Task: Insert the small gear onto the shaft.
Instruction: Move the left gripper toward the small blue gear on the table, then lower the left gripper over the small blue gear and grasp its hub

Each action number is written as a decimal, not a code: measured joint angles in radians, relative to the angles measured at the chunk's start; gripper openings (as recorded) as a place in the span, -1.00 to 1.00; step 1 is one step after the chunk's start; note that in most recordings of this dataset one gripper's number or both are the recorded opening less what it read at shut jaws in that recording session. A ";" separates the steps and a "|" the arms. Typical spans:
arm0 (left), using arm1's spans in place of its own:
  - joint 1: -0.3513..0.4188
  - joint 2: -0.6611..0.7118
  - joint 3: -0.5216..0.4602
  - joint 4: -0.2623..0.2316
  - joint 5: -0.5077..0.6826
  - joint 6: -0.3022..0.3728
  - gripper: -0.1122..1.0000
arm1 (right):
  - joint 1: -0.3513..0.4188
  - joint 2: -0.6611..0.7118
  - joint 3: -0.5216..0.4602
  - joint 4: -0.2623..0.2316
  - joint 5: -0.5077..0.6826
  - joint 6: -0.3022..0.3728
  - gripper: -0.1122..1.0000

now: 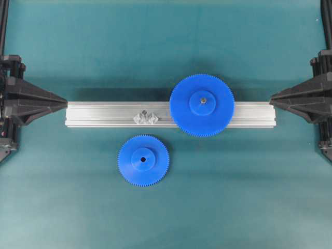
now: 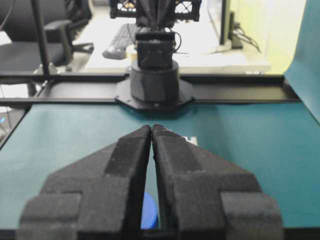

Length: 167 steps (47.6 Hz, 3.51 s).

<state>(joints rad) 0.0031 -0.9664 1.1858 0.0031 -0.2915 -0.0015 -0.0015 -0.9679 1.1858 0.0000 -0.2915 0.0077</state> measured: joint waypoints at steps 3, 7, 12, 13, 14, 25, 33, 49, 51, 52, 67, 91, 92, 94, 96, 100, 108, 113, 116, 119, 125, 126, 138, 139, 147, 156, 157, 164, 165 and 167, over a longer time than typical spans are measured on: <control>0.000 0.011 -0.009 0.003 0.017 -0.035 -0.52 | -0.002 0.000 0.002 0.008 0.006 0.000 -0.49; 0.000 0.044 -0.029 0.005 0.028 -0.087 -0.66 | -0.002 -0.003 0.002 0.055 0.058 0.023 -0.63; -0.003 0.089 -0.061 0.006 0.029 -0.129 -0.77 | -0.003 -0.011 -0.003 0.077 0.143 0.046 -0.67; -0.005 0.098 -0.069 0.008 0.029 -0.133 -0.77 | -0.003 -0.012 -0.005 0.077 0.158 0.048 -0.67; -0.008 0.109 -0.077 0.008 0.031 -0.137 -0.77 | -0.003 -0.015 -0.009 0.077 0.176 0.049 -0.67; -0.057 0.250 -0.164 0.011 0.127 -0.137 -0.77 | -0.009 -0.023 -0.041 0.078 0.354 0.051 -0.67; -0.110 0.388 -0.212 0.011 0.264 -0.137 -0.77 | -0.020 -0.018 -0.049 0.078 0.457 0.051 -0.67; -0.126 0.618 -0.322 0.011 0.339 -0.132 -0.74 | -0.060 0.034 -0.077 0.064 0.641 0.051 -0.67; -0.127 0.635 -0.334 0.011 0.351 -0.133 -0.71 | -0.064 0.038 -0.078 0.061 0.653 0.051 -0.67; -0.127 0.643 -0.339 0.012 0.356 -0.130 -0.70 | -0.064 0.040 -0.078 0.060 0.658 0.051 -0.67; -0.127 0.736 -0.394 0.012 0.407 -0.115 0.35 | -0.071 0.067 -0.080 0.055 0.681 0.051 -0.67; -0.127 0.931 -0.525 0.011 0.514 -0.114 0.85 | -0.087 0.080 -0.080 0.051 0.723 0.051 -0.66; -0.127 0.943 -0.532 0.011 0.520 -0.112 0.85 | -0.087 0.078 -0.078 0.051 0.723 0.051 -0.66; -0.127 0.966 -0.548 0.012 0.531 -0.112 0.85 | -0.087 0.078 -0.080 0.051 0.723 0.051 -0.66; -0.127 0.988 -0.565 0.011 0.541 -0.112 0.85 | -0.087 0.077 -0.080 0.051 0.723 0.051 -0.66; -0.126 1.028 -0.595 0.012 0.561 -0.110 0.85 | -0.087 0.077 -0.080 0.051 0.723 0.051 -0.66; -0.124 1.081 -0.637 0.014 0.607 -0.100 0.85 | -0.087 0.077 -0.080 0.051 0.723 0.051 -0.66; -0.110 1.092 -0.649 0.015 0.627 -0.095 0.85 | -0.087 0.077 -0.080 0.051 0.715 0.051 -0.66; -0.095 1.097 -0.655 0.015 0.630 -0.097 0.85 | -0.087 0.075 -0.080 0.051 0.710 0.051 -0.66; -0.080 1.098 -0.660 0.015 0.634 -0.095 0.85 | -0.087 0.075 -0.080 0.051 0.706 0.051 -0.66; -0.077 1.106 -0.667 0.015 0.638 -0.094 0.85 | -0.089 0.074 -0.075 0.051 0.695 0.051 -0.66; -0.078 1.108 -0.667 0.015 0.641 -0.095 0.85 | -0.089 0.072 -0.072 0.051 0.693 0.051 -0.66; -0.100 1.109 -0.686 0.015 0.684 -0.101 0.85 | -0.087 0.054 -0.057 0.051 0.680 0.051 -0.66; -0.103 1.109 -0.686 0.015 0.687 -0.101 0.85 | -0.087 0.052 -0.057 0.051 0.678 0.051 -0.66; -0.110 1.109 -0.698 0.015 0.699 -0.110 0.85 | -0.089 0.041 -0.049 0.051 0.678 0.052 -0.66; -0.115 1.118 -0.707 0.015 0.707 -0.115 0.85 | -0.089 0.026 -0.043 0.051 0.678 0.052 -0.66; -0.115 1.123 -0.707 0.014 0.707 -0.117 0.85 | -0.089 0.026 -0.041 0.051 0.678 0.052 -0.66; -0.117 1.129 -0.710 0.015 0.712 -0.117 0.85 | -0.089 0.023 -0.040 0.051 0.678 0.058 -0.66; -0.117 1.129 -0.710 0.015 0.710 -0.117 0.85 | -0.089 0.021 -0.040 0.051 0.678 0.060 -0.66; -0.117 1.129 -0.710 0.014 0.712 -0.117 0.85 | -0.087 0.020 -0.040 0.051 0.678 0.060 -0.66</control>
<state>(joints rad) -0.1135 0.1626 0.4755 0.0169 0.4203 -0.1181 -0.0890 -0.9480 1.1459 0.0506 0.3866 0.0675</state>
